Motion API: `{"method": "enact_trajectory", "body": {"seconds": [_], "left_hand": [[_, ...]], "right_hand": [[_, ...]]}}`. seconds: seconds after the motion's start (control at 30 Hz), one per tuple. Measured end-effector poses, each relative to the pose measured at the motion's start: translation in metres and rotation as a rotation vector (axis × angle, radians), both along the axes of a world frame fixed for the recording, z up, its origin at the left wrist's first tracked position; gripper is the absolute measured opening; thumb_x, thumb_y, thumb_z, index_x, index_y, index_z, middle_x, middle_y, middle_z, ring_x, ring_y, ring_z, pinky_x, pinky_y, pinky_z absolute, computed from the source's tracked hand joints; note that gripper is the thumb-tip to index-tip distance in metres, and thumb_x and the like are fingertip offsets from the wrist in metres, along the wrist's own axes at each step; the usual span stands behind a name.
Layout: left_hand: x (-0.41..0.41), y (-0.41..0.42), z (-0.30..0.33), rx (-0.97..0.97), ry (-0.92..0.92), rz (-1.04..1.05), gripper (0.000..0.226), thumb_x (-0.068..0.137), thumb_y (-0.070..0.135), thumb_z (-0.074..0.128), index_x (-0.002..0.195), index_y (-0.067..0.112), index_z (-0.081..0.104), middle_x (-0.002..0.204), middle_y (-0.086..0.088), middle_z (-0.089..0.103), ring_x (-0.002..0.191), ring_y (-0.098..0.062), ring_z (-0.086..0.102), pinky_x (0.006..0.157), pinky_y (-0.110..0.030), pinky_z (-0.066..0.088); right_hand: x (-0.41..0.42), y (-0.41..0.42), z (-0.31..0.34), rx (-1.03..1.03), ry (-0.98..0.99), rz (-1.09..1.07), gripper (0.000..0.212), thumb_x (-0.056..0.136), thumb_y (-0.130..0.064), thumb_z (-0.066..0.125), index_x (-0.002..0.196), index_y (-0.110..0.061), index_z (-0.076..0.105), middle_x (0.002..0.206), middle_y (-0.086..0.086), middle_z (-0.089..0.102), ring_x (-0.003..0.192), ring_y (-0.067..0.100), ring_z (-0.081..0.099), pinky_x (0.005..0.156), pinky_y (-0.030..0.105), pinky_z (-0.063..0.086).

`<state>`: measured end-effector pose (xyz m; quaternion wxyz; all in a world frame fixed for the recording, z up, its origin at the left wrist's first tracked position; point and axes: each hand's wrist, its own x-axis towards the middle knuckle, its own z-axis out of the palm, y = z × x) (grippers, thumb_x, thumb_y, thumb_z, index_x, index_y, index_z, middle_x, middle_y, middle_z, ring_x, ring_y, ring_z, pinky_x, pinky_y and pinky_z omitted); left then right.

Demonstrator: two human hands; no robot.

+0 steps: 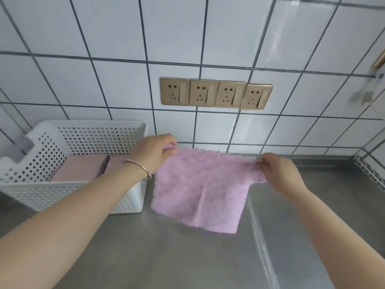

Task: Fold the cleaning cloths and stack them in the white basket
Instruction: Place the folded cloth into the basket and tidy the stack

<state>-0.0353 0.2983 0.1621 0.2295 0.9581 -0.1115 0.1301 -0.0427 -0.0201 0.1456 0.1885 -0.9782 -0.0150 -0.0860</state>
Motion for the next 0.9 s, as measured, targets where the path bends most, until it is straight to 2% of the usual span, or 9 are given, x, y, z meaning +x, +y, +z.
{"method": "enact_trajectory", "body": {"seconds": [0.13,0.27,0.4,0.47,0.53,0.67,0.77,0.83,0.9], "left_hand": [[-0.011,0.010,0.019,-0.070,-0.254,0.059,0.008,0.085,0.015,0.062,0.092,0.014,0.066,0.093,0.003,0.071,0.091,-0.023,0.065,0.077,-0.035,0.050],[-0.045,0.014,-0.021,-0.070,-0.251,-0.028,0.012,0.082,0.027,0.051,0.084,0.023,0.062,0.083,0.008,0.067,0.079,-0.017,0.064,0.065,-0.029,0.050],[-0.080,0.011,-0.092,0.073,-0.039,-0.135,0.010,0.077,0.034,0.047,0.077,0.031,0.056,0.072,0.013,0.061,0.062,-0.012,0.060,0.049,-0.023,0.047],[-0.097,0.010,-0.136,0.156,0.060,-0.166,0.006,0.072,0.030,0.060,0.075,0.033,0.055,0.069,0.016,0.058,0.057,-0.007,0.059,0.045,-0.017,0.041],[-0.114,0.009,-0.174,0.158,0.200,-0.196,0.034,0.059,0.024,0.079,0.075,0.034,0.050,0.067,0.018,0.057,0.053,-0.002,0.056,0.043,-0.013,0.039],[-0.143,0.002,-0.204,0.300,0.475,-0.308,0.034,0.047,0.041,0.082,0.070,0.039,0.058,0.069,0.022,0.057,0.059,0.007,0.056,0.047,-0.008,0.038],[-0.149,0.001,-0.196,0.335,0.741,-0.344,0.032,0.075,0.057,0.057,0.101,0.039,0.060,0.104,0.017,0.056,0.101,-0.002,0.052,0.083,-0.019,0.041],[-0.133,0.002,-0.192,0.164,0.876,-0.191,0.021,0.081,0.054,0.051,0.093,0.038,0.059,0.097,0.018,0.056,0.098,-0.005,0.053,0.086,-0.022,0.042],[-0.105,0.004,-0.193,-0.070,0.855,0.067,0.012,0.085,0.041,0.054,0.089,0.032,0.060,0.093,0.013,0.062,0.094,-0.012,0.060,0.082,-0.023,0.045]], "right_hand": [[-0.004,0.002,0.012,-0.021,-0.477,0.050,0.019,0.084,-0.013,0.050,0.090,-0.008,0.068,0.083,0.008,0.065,0.080,0.033,0.058,0.057,0.033,0.043],[-0.029,-0.001,-0.017,-0.048,-0.559,0.115,0.020,0.082,-0.017,0.049,0.082,-0.011,0.068,0.074,0.002,0.061,0.077,0.021,0.050,0.055,0.027,0.040],[-0.055,-0.010,-0.082,-0.104,-0.370,0.173,0.022,0.075,-0.016,0.047,0.074,-0.016,0.070,0.071,-0.003,0.062,0.075,0.016,0.045,0.057,0.028,0.044],[-0.072,-0.010,-0.122,-0.128,-0.195,0.177,0.015,0.066,-0.006,0.065,0.070,-0.019,0.069,0.069,-0.006,0.061,0.072,0.014,0.048,0.054,0.023,0.043],[-0.089,-0.004,-0.153,-0.141,0.029,0.210,0.032,0.047,-0.001,0.082,0.063,-0.023,0.067,0.064,-0.009,0.059,0.064,0.013,0.053,0.046,0.022,0.041],[-0.113,0.000,-0.182,-0.247,0.345,0.367,0.040,0.022,-0.023,0.087,0.050,-0.034,0.061,0.053,-0.016,0.053,0.045,0.006,0.054,0.037,0.014,0.037],[-0.119,-0.007,-0.184,-0.378,0.435,0.559,0.035,0.054,-0.072,0.056,0.058,-0.038,0.062,0.054,-0.021,0.053,0.050,0.001,0.054,0.047,0.014,0.045],[-0.109,-0.001,-0.176,-0.426,0.418,0.641,0.063,0.078,-0.080,0.022,0.077,-0.036,0.067,0.069,-0.020,0.059,0.067,0.005,0.057,0.065,0.022,0.049],[-0.087,0.007,-0.164,-0.303,0.510,0.507,0.059,0.081,-0.074,0.023,0.098,-0.034,0.062,0.088,-0.014,0.058,0.086,0.008,0.054,0.081,0.025,0.043]]}}
